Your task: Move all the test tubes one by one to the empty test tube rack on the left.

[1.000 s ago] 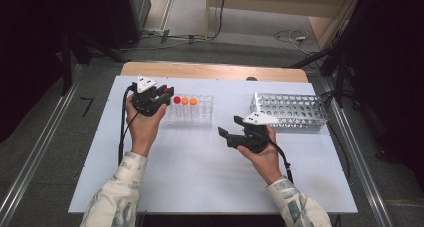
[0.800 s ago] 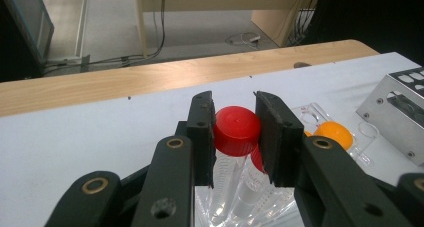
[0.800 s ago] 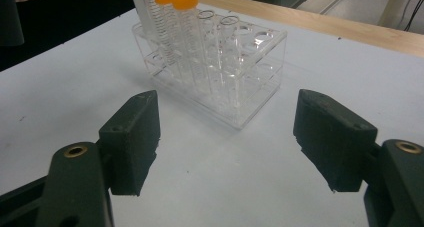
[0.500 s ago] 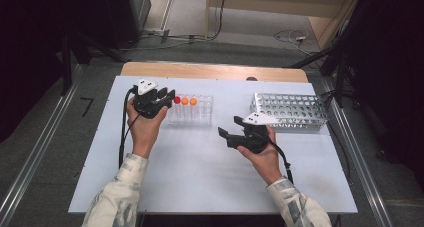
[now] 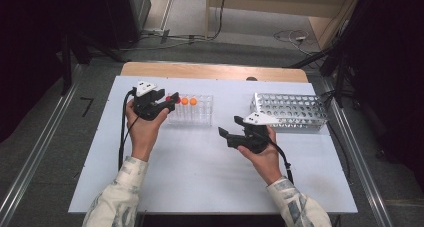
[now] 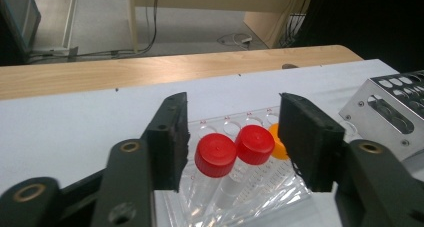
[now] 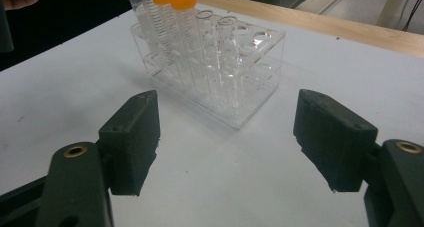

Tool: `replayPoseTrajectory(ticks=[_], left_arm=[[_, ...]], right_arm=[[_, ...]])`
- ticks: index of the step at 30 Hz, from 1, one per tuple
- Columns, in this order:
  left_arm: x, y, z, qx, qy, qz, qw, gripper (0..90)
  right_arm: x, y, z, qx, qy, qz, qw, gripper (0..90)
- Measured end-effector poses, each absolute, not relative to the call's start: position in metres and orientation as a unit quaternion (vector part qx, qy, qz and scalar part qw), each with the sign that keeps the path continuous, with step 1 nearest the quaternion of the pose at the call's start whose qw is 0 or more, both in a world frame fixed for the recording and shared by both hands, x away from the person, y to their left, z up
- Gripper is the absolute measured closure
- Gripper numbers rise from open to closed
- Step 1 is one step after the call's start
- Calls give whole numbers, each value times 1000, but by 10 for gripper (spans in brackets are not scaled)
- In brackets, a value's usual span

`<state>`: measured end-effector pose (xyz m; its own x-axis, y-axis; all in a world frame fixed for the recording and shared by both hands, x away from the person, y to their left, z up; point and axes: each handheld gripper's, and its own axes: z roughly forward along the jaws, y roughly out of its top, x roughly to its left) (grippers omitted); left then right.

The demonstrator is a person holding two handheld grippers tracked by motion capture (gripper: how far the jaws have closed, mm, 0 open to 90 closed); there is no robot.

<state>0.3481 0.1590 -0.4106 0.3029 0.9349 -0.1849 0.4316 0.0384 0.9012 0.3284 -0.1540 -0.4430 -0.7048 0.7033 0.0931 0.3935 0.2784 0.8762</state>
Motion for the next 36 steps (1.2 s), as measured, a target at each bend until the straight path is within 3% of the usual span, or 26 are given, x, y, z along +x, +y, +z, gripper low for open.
replayPoseTrajectory(ticks=[8, 24, 36], left_arm=[[341, 157, -413, 648, 528, 247, 490, 337], [324, 155, -413, 652, 521, 238, 497, 265], [298, 170, -420, 654, 523, 240, 491, 247]], right_arm=[[328, -153, -444, 350, 784, 488, 158, 232], [328, -157, -442, 351, 784, 487, 159, 230], [324, -185, -443, 369, 775, 482, 174, 206]])
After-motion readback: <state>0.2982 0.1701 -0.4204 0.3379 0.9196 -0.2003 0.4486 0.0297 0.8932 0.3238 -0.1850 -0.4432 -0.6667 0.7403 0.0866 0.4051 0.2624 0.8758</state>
